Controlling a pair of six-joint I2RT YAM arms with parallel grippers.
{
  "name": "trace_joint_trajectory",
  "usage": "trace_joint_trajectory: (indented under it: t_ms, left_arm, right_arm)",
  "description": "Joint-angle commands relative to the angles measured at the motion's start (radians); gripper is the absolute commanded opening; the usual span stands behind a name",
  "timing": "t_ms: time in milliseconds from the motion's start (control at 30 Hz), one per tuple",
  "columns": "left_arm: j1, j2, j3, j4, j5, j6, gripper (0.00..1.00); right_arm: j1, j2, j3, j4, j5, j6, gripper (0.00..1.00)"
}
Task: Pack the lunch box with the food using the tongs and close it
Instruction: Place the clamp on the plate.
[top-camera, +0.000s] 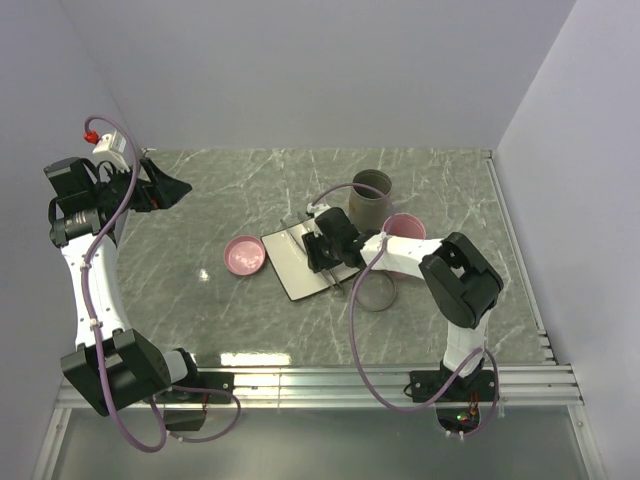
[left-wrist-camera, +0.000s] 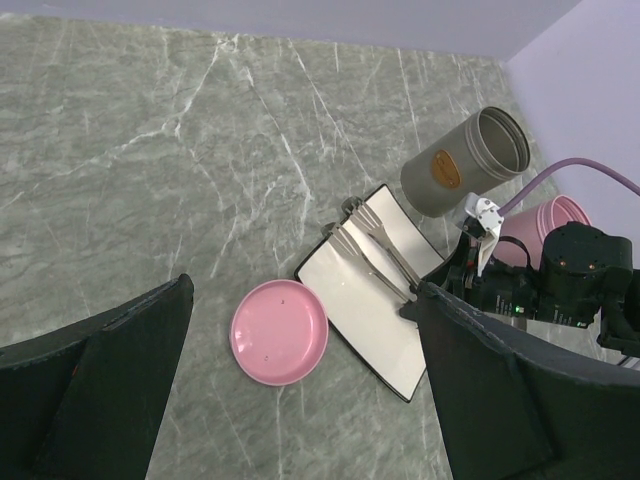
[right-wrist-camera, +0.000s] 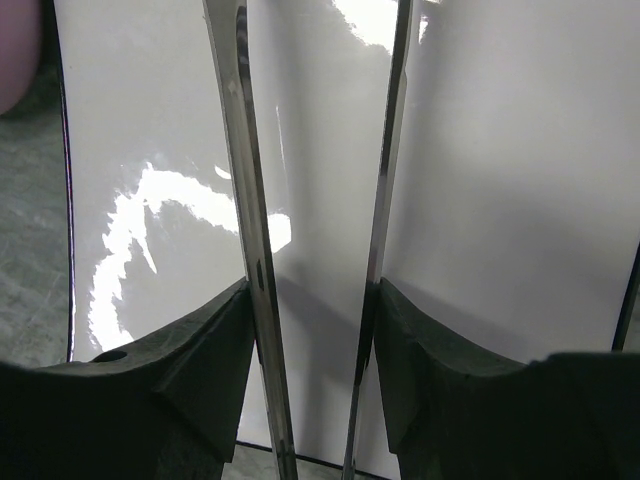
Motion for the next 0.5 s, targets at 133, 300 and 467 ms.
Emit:
trace_joint_trajectory:
  t_ms: [133,300,467]
  left_arm:
    - [-0.002,-0.001,0.013,0.014,0.004,0.019,0.99]
    - [-0.001,0.004,0.026,0.015,0.003,0.014,0.99]
    - [-0.001,0.007,0.034,0.014,0.001,0.017,0.99]
  right_arm:
    - [0.006,0.022,0.059,-0.029,0.02,0.012,0.56]
    - [0.006,0.043,0.082,-0.043,0.016,0.012,0.61]
    - [0.006,0.045,0.1,-0.052,0.01,0.016,0.7]
